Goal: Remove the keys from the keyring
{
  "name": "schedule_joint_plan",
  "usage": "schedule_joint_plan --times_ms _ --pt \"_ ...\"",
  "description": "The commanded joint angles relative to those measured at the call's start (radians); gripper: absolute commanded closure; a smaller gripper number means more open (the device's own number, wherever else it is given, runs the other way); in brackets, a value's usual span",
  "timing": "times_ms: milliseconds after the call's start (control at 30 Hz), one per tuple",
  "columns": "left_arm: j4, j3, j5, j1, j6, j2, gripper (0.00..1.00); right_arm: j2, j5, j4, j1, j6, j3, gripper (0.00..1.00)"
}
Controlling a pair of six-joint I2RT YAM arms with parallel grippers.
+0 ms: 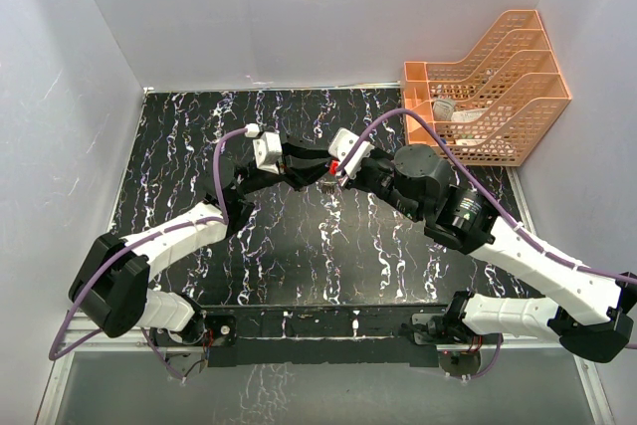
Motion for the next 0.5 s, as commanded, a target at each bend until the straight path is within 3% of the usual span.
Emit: schedule_joint_plan --times_ms 0,367,467 --pt "0.060 0.015 -0.007 0.000 -0.010 -0.008 0.78 -0.023 -0.008 0.086 0.005 0.004 0.005 1.00" --pt "0.039 0.024 0.002 0.001 -0.011 0.008 0.88 -0.029 -0.007 0.093 0.005 0.004 0.002 1.00" --pt "0.019 0.032 0.002 0.001 -0.006 0.008 0.86 -0.031 -0.006 0.093 0.005 0.004 0.000 1.00"
